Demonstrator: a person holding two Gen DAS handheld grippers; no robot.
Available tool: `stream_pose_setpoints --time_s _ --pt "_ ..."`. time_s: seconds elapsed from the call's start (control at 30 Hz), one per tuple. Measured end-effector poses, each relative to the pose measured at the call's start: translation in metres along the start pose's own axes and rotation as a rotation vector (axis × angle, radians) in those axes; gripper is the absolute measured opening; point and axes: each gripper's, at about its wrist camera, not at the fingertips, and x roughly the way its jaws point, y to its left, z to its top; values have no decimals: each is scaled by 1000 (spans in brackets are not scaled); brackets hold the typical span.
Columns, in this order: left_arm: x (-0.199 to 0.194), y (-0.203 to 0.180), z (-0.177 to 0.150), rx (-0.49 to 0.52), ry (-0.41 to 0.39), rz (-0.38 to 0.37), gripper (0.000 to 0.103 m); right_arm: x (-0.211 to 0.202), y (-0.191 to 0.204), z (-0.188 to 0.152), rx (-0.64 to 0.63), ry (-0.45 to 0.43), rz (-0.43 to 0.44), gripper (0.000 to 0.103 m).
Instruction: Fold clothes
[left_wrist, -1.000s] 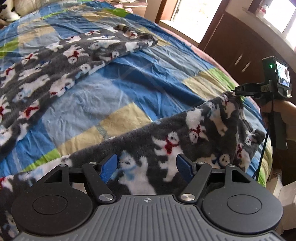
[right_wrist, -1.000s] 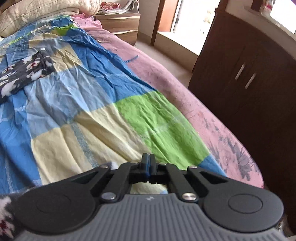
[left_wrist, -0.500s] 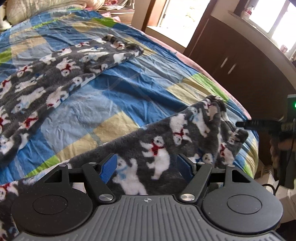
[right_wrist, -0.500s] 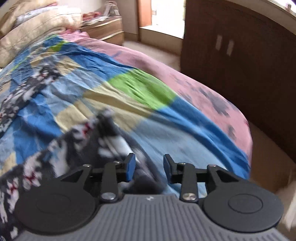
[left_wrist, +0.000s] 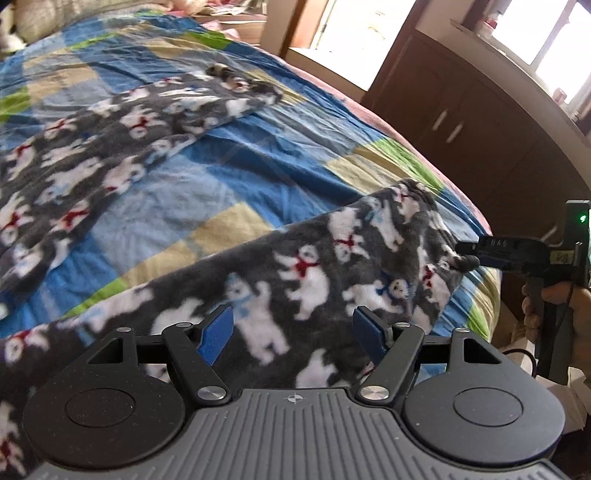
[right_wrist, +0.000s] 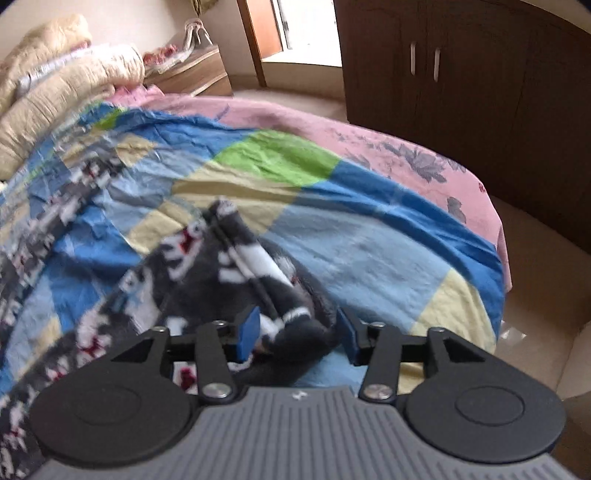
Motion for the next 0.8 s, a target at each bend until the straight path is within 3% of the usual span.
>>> stream_pose_setpoints --time_s 0.1,0.13,0.17,0.2,0.27,0.43,0.67,0.73,0.8 --pt "-11 14 -7 -44 -5 44 78 14 4 -1 8 18 -4 50" --pt "-15 19 -10 -59 -8 65 78 16 8 -1 -13 26 -27 45" --pt "-18 24 -12 -75 -10 84 78 17 10 -1 -32 30 -51 22" --pt "-21 30 -14 -93 -12 101 78 18 12 -2 -47 34 -68 12" --pt "-28 43 -18 -137 -15 132 78 14 14 -2 -66 28 -90 9" --pt "-54 84 -30 -223 -24 228 78 3 11 -1 -117 11 -169 8" --pt "-90 123 -58 -257 14 320 78 12 5 -5 -160 42 -239 9" --pt "-97 130 -67 -273 25 329 78 23 7 -10 -181 63 -266 11" --pt "-104 138 -76 -294 28 340 78 25 19 -14 -220 50 -318 25"
